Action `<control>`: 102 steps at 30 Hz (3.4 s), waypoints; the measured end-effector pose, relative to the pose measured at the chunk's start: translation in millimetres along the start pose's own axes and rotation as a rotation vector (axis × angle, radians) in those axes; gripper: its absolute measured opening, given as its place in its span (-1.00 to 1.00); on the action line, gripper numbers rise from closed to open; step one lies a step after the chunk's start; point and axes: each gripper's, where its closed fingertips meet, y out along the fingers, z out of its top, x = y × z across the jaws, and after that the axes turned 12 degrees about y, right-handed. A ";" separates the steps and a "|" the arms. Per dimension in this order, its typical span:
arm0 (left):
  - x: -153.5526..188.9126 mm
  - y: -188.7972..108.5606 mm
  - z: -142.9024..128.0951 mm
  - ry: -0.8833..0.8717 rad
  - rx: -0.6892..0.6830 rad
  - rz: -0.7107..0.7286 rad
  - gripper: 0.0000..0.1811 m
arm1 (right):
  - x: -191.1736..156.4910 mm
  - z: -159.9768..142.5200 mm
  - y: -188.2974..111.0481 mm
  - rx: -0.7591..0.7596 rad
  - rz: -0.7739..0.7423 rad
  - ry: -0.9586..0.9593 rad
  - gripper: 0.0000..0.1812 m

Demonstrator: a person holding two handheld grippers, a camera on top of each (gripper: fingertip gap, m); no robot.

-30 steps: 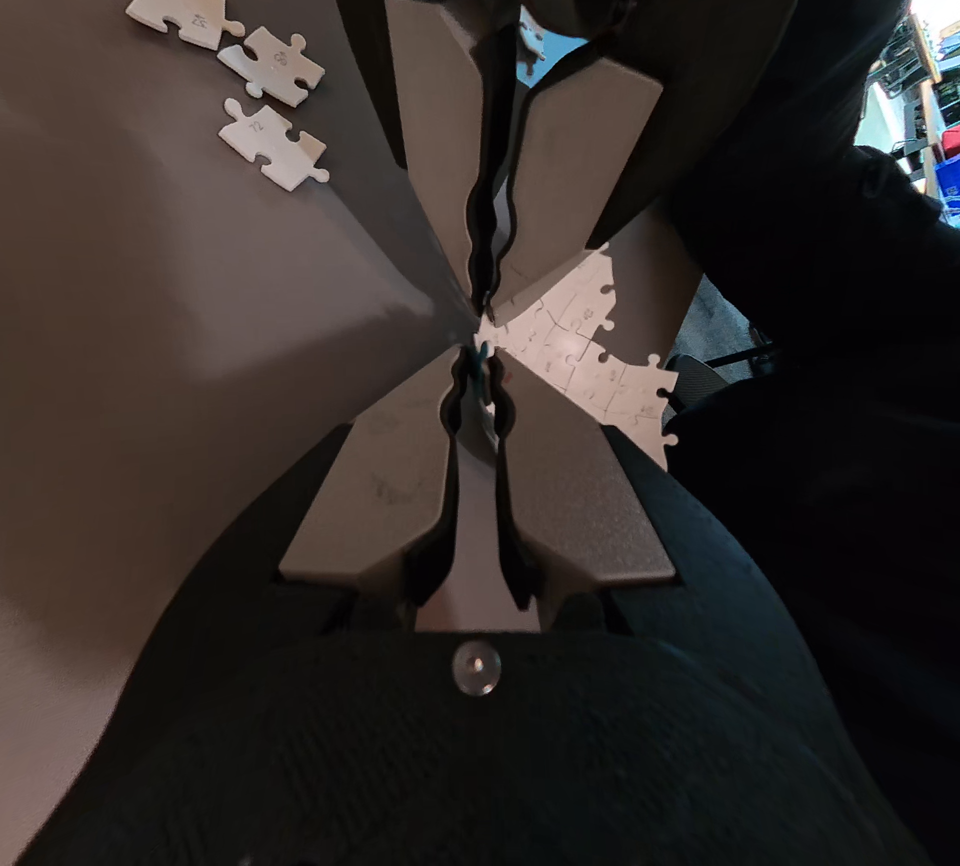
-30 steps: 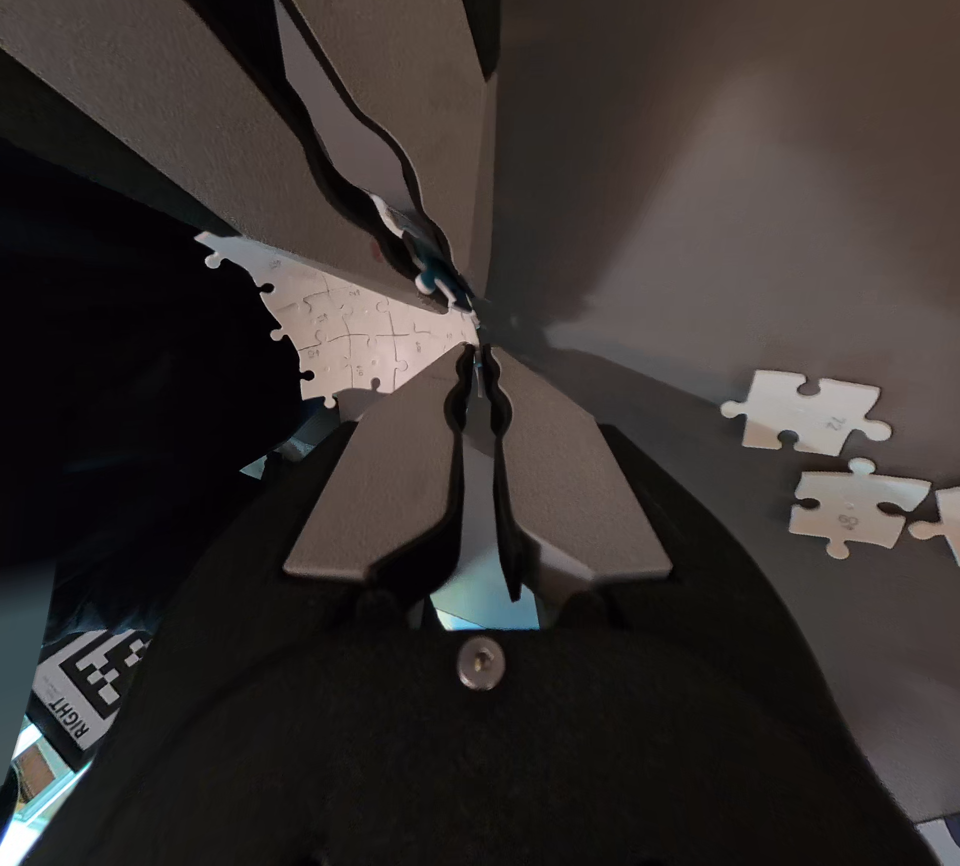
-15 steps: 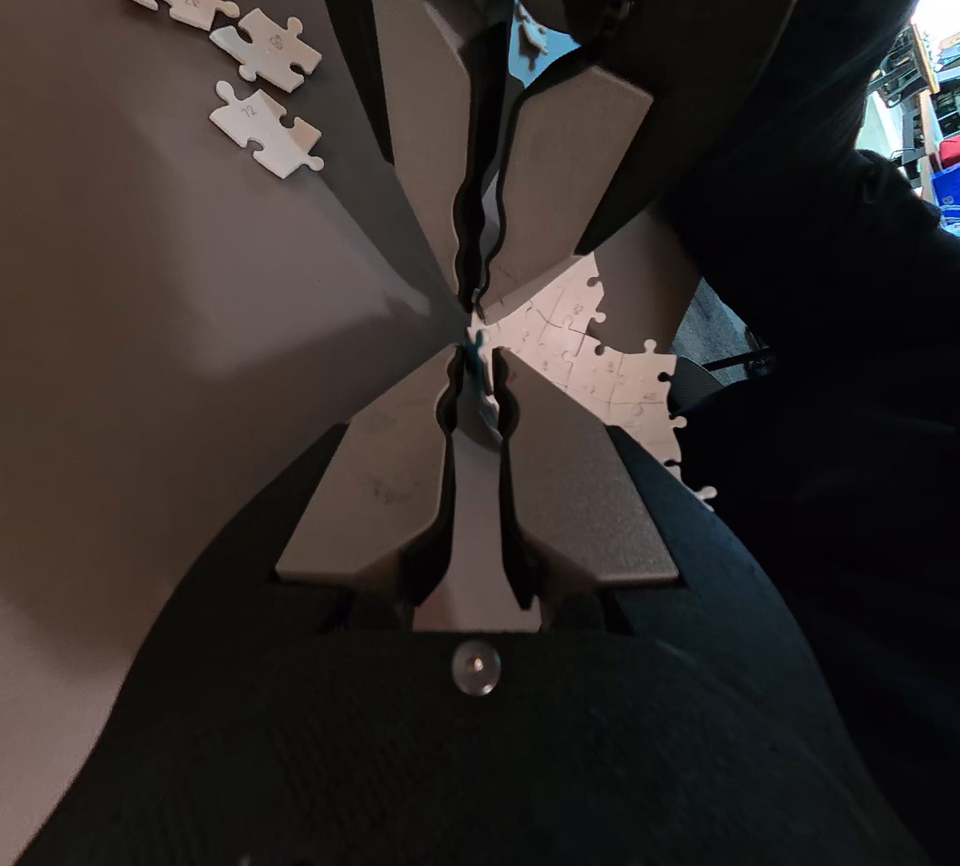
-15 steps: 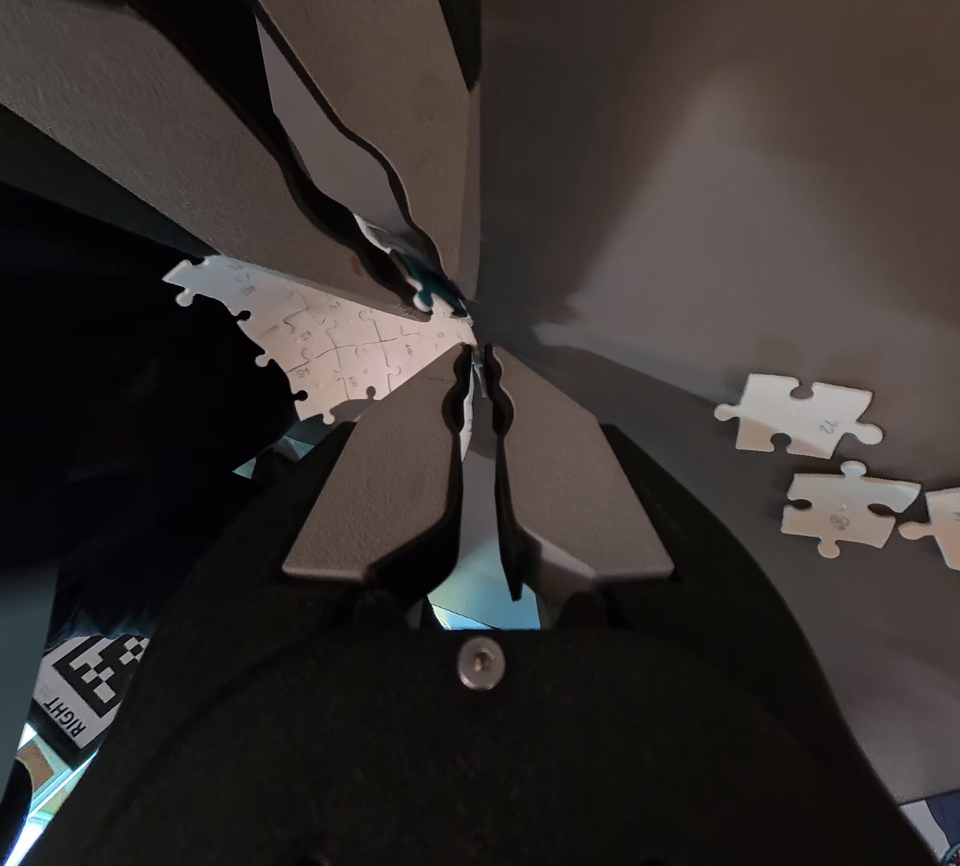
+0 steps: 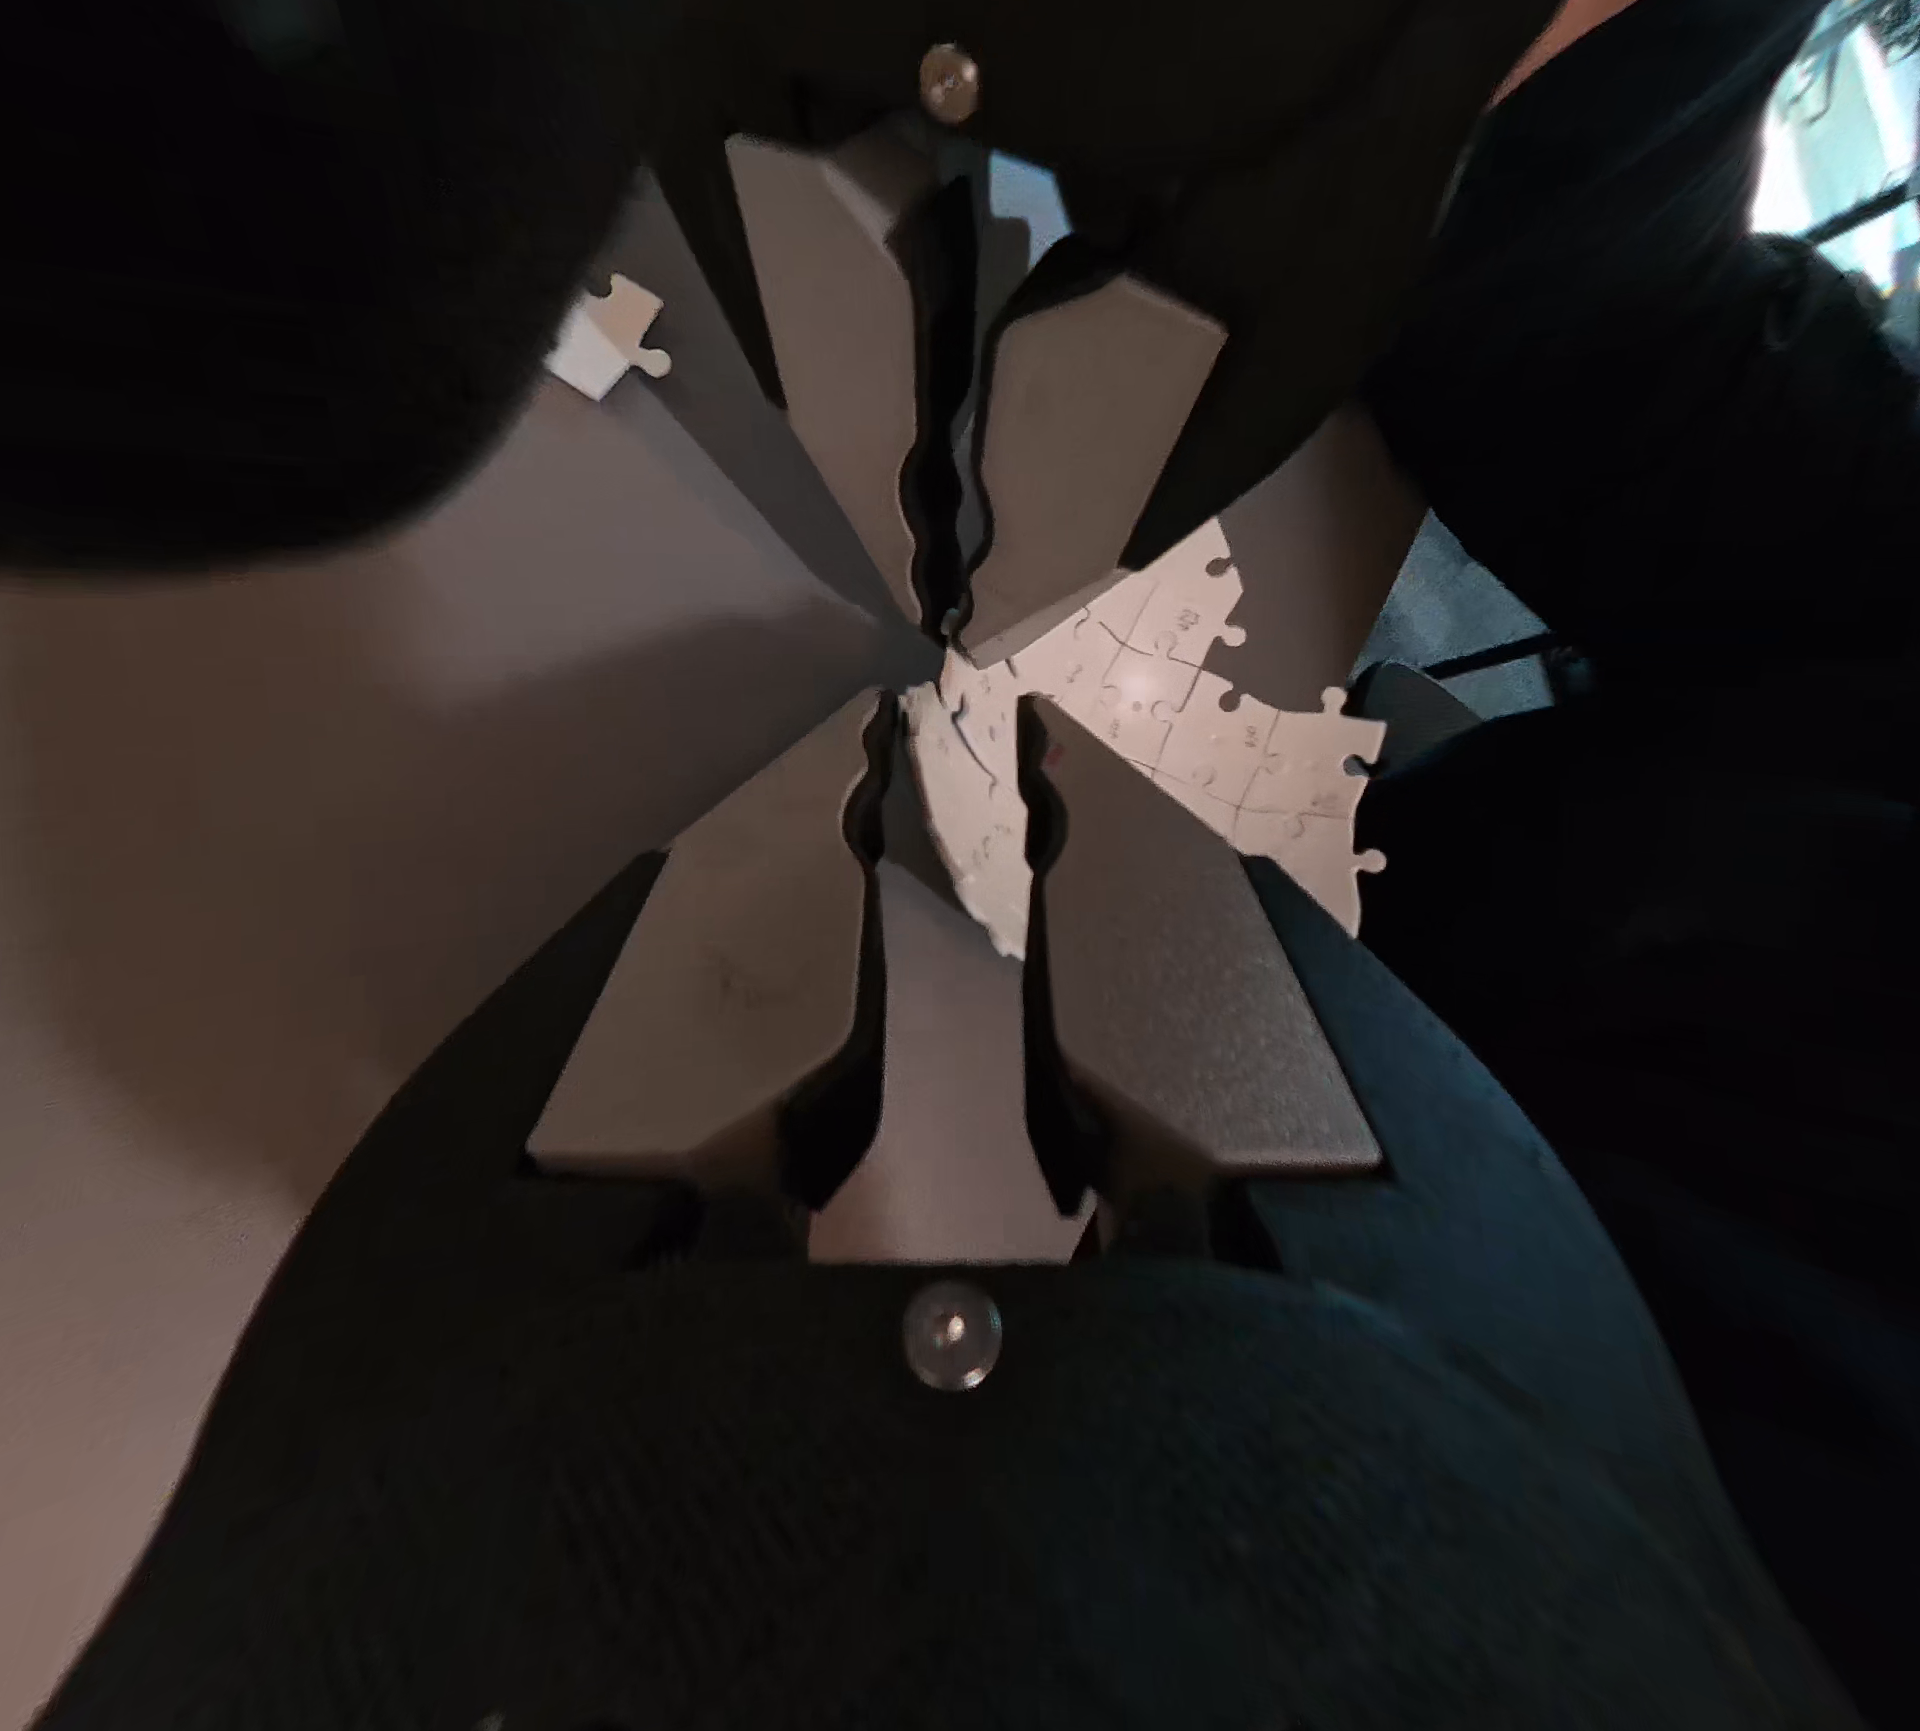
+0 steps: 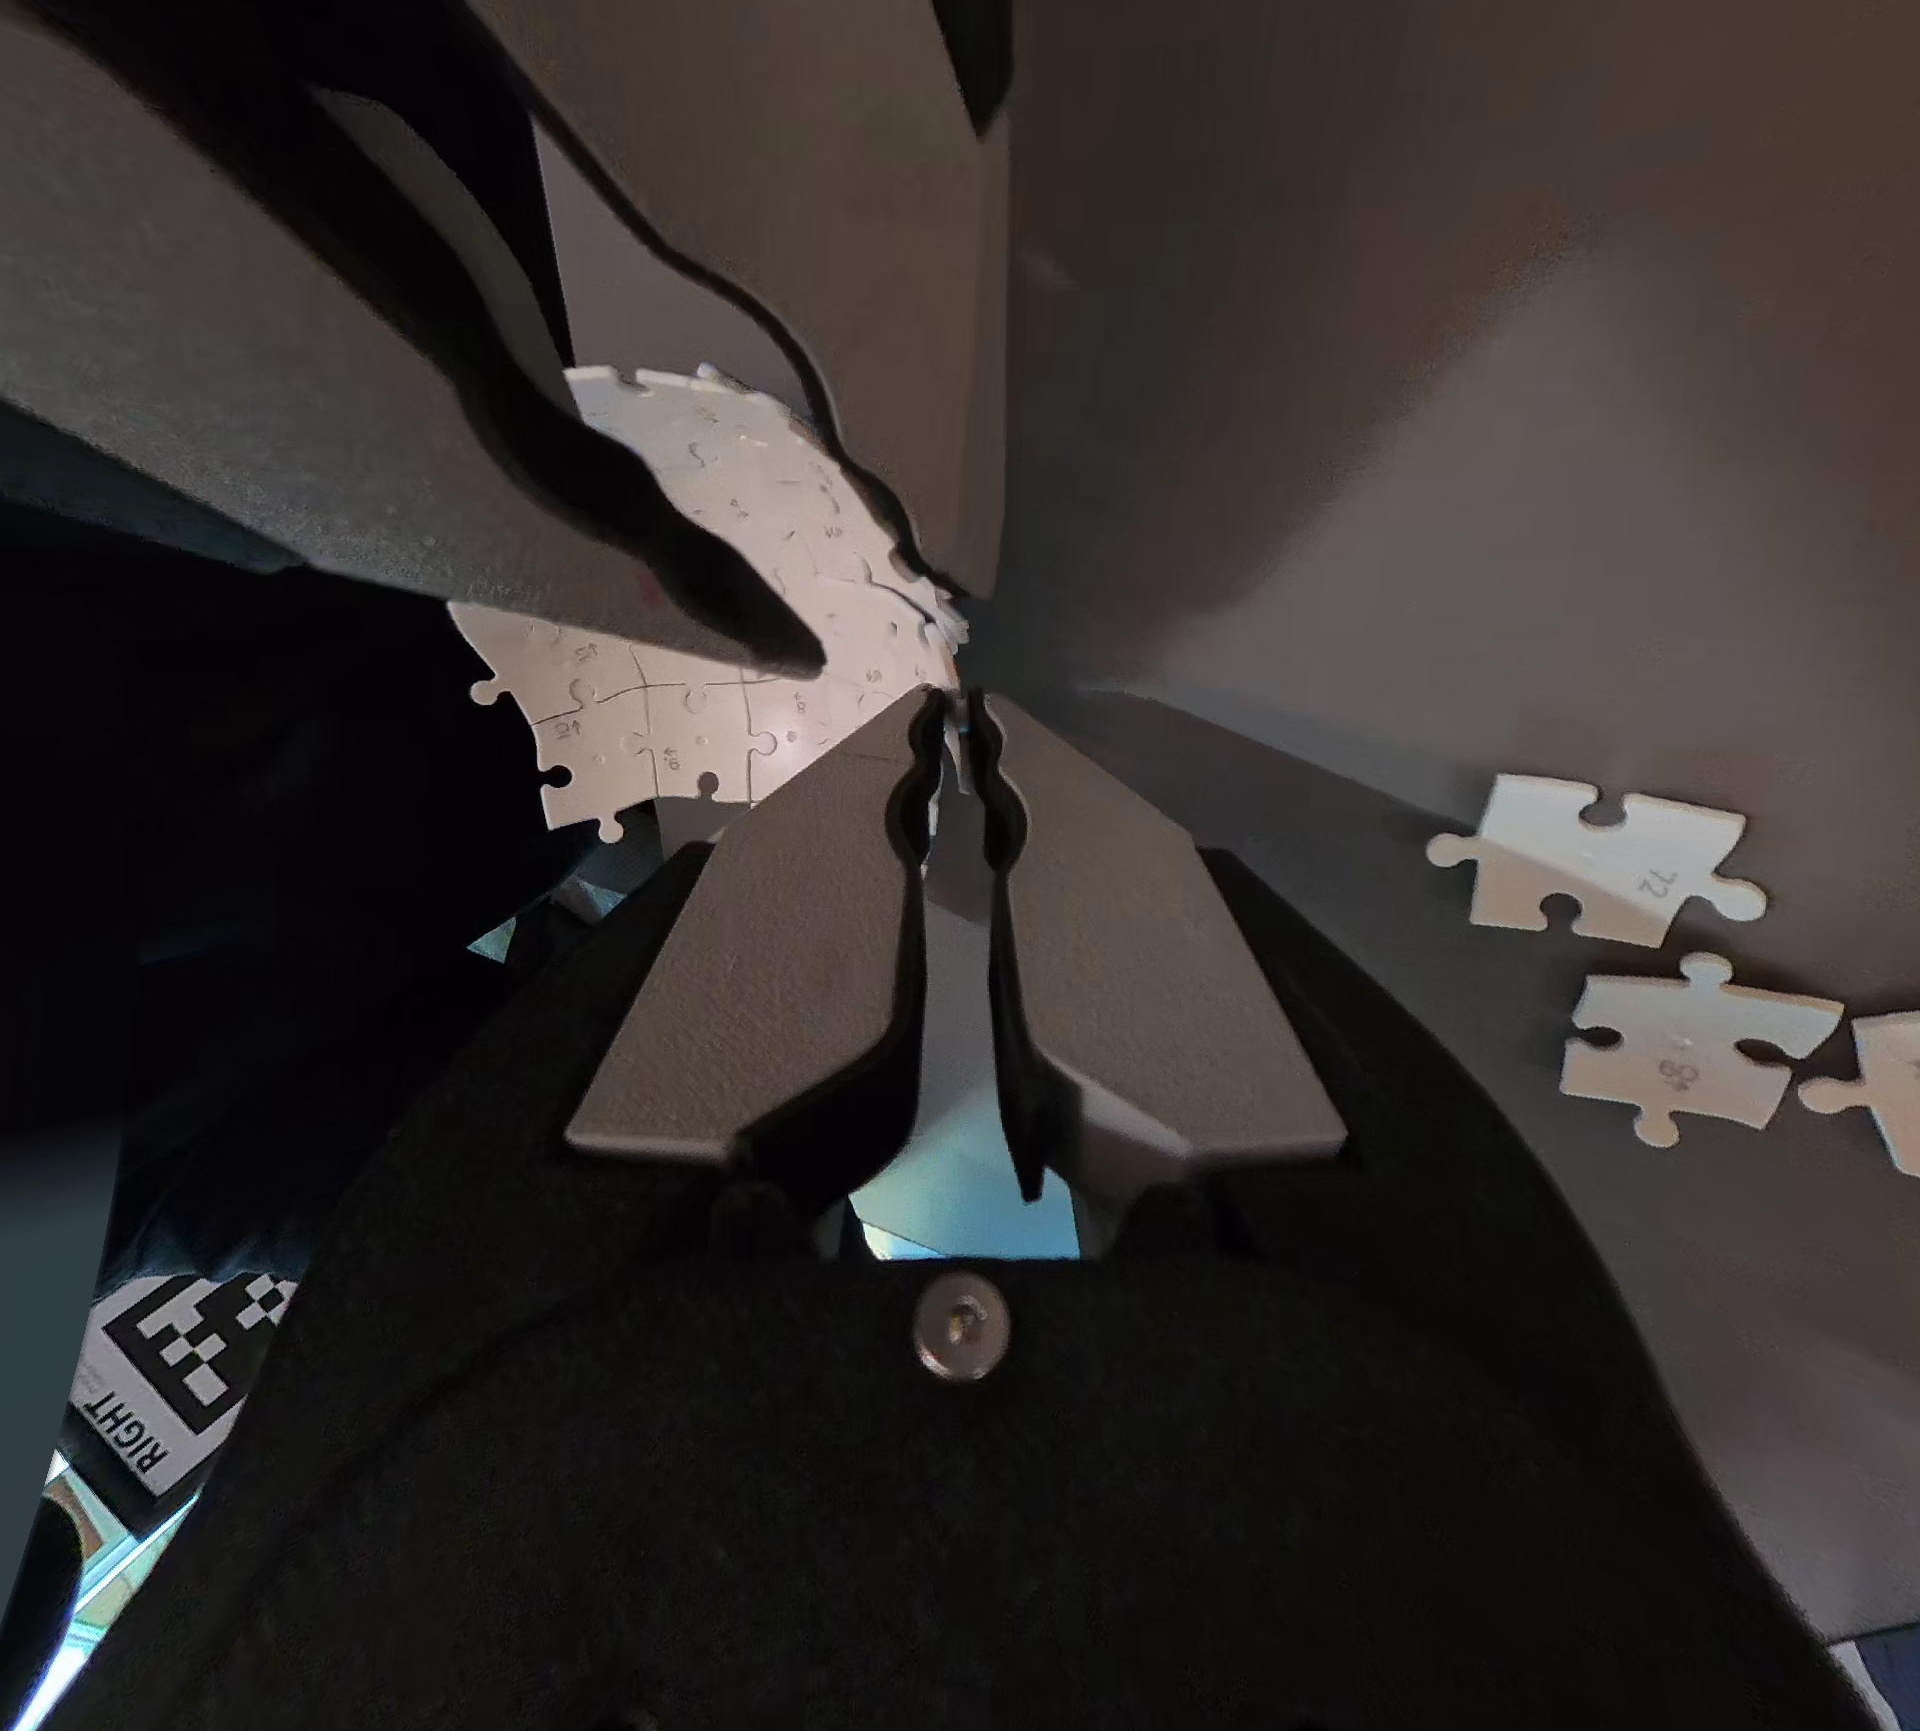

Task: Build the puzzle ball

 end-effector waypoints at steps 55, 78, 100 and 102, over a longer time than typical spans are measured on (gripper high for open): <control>-16.2 44.4 46.1 0.429 -0.126 -0.148 -0.97 | 14.5 -34.1 -34.3 0.805 0.110 0.326 -1.00; -12.6 53.5 9.2 0.303 -0.272 -0.258 -0.87 | 31.4 -85.7 -81.6 1.390 -0.168 0.159 -1.00; -36.3 34.7 38.3 0.075 0.108 -0.281 -0.96 | 62.5 -42.9 -123.9 1.355 -0.370 0.114 -1.00; -39.2 33.4 42.7 0.081 0.136 -0.258 -0.96 | 63.1 -44.8 -130.9 1.382 -0.438 0.110 -1.00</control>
